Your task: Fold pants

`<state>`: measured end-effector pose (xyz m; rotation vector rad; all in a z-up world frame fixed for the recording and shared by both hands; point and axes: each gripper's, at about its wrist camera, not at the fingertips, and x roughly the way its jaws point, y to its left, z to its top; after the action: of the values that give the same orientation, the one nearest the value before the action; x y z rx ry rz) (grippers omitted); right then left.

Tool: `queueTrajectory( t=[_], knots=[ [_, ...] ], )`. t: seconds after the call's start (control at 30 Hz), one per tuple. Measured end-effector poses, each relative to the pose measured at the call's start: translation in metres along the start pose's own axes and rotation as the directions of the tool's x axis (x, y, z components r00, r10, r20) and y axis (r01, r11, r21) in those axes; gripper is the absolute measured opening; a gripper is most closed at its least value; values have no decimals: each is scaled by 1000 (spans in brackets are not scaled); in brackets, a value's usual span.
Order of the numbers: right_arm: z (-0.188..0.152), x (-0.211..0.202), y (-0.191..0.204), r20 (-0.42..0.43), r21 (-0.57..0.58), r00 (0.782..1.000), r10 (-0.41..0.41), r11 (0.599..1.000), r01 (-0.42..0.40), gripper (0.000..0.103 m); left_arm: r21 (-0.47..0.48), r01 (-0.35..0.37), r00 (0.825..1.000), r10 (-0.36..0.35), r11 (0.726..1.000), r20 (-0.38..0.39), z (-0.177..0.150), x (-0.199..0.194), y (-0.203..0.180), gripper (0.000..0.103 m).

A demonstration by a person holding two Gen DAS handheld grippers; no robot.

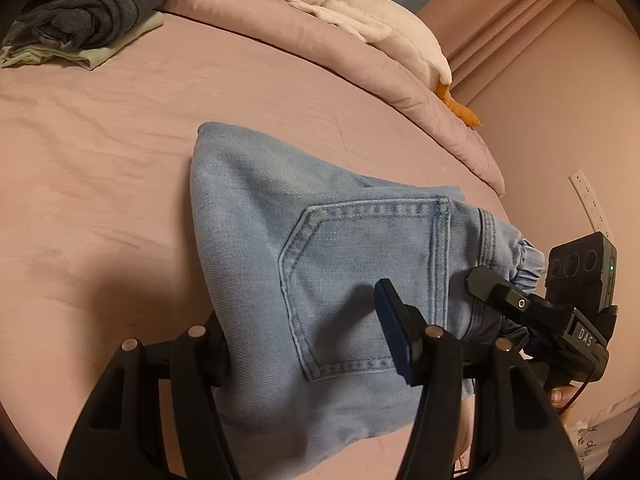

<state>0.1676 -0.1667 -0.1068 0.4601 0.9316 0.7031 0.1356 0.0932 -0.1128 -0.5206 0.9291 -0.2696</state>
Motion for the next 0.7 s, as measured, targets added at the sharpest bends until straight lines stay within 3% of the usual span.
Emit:
queueTrajectory(
  t=[0.7],
  knots=[
    [8,18,17,-6,-44,1000,-20,999,20,64,-30,-3,999,4,1000,36,12,-6,20,59]
  ],
)
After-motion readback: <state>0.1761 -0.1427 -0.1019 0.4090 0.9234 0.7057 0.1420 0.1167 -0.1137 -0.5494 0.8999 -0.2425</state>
